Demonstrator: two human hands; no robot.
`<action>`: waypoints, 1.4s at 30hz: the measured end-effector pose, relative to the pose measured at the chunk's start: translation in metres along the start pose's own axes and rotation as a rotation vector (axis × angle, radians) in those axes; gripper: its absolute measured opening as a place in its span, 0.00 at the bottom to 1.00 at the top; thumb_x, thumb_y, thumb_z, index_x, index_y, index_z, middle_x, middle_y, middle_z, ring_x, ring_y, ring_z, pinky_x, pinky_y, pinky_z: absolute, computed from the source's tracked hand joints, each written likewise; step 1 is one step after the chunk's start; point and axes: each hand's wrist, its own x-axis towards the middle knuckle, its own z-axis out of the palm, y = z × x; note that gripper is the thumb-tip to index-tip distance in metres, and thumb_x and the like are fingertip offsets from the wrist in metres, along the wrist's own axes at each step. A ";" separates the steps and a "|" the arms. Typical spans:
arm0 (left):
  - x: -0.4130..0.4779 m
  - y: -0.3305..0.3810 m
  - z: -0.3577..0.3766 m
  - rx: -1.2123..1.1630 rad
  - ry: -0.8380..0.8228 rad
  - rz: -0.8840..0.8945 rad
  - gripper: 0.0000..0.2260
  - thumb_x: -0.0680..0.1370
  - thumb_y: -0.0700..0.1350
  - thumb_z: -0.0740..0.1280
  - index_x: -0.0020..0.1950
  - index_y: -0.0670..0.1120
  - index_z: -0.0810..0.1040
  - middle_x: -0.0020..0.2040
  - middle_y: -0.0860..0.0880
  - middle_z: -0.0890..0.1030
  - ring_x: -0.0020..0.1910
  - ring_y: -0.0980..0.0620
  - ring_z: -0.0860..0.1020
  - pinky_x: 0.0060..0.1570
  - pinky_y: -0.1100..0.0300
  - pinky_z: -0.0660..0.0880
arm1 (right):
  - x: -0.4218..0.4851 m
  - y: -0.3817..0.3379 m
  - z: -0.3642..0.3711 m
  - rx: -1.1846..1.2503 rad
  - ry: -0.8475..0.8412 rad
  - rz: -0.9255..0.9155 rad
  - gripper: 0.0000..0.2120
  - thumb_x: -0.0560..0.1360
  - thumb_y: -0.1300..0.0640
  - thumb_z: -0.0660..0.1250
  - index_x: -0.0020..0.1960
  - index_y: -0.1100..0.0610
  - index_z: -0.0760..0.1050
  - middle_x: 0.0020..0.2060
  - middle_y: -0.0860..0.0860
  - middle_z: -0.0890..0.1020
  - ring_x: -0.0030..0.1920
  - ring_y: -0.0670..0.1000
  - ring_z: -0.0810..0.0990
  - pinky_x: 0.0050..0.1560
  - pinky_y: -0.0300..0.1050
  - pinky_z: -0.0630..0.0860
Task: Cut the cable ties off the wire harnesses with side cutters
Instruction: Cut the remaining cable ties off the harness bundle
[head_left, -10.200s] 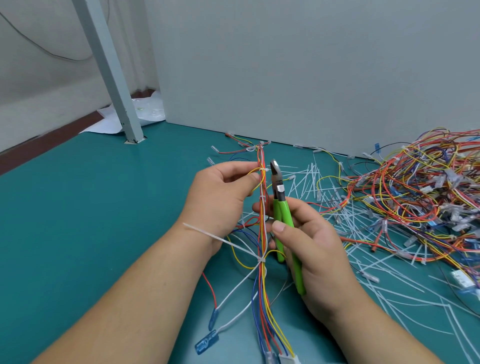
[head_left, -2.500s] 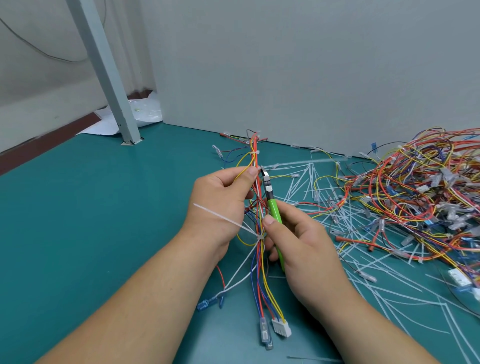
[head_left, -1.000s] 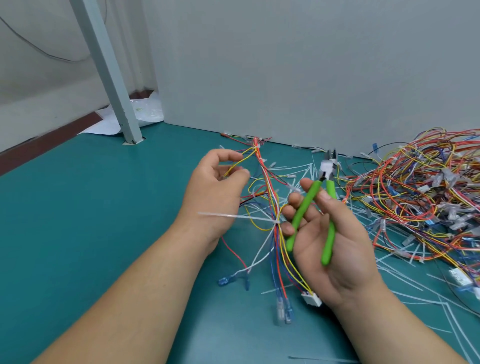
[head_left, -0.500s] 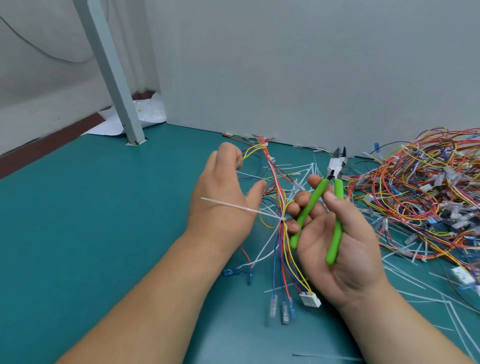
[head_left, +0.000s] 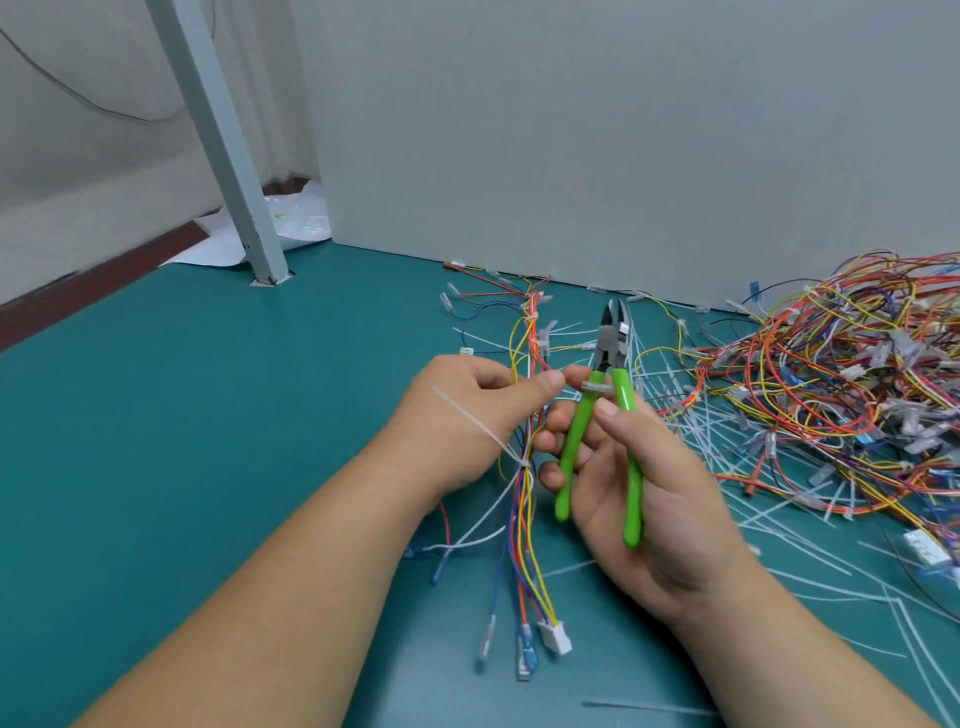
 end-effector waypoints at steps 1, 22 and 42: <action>0.000 0.000 -0.001 -0.058 -0.044 0.001 0.20 0.77 0.55 0.73 0.37 0.39 0.78 0.32 0.47 0.69 0.34 0.52 0.67 0.38 0.55 0.63 | 0.000 0.000 0.000 0.002 -0.004 0.005 0.17 0.74 0.55 0.69 0.62 0.56 0.77 0.44 0.57 0.81 0.44 0.54 0.81 0.39 0.46 0.71; 0.006 0.009 0.008 -0.525 0.224 0.064 0.08 0.85 0.36 0.58 0.52 0.48 0.72 0.47 0.49 0.87 0.45 0.46 0.86 0.44 0.62 0.81 | -0.005 0.002 0.000 -0.656 0.201 -0.221 0.13 0.70 0.45 0.70 0.54 0.37 0.82 0.40 0.49 0.81 0.41 0.49 0.79 0.41 0.44 0.73; 0.008 0.009 -0.001 -0.433 0.368 0.152 0.10 0.84 0.36 0.61 0.50 0.49 0.77 0.37 0.57 0.85 0.33 0.60 0.80 0.43 0.62 0.80 | -0.006 -0.005 -0.002 -0.839 0.127 -0.174 0.12 0.69 0.47 0.72 0.51 0.37 0.84 0.37 0.43 0.80 0.38 0.47 0.75 0.42 0.36 0.73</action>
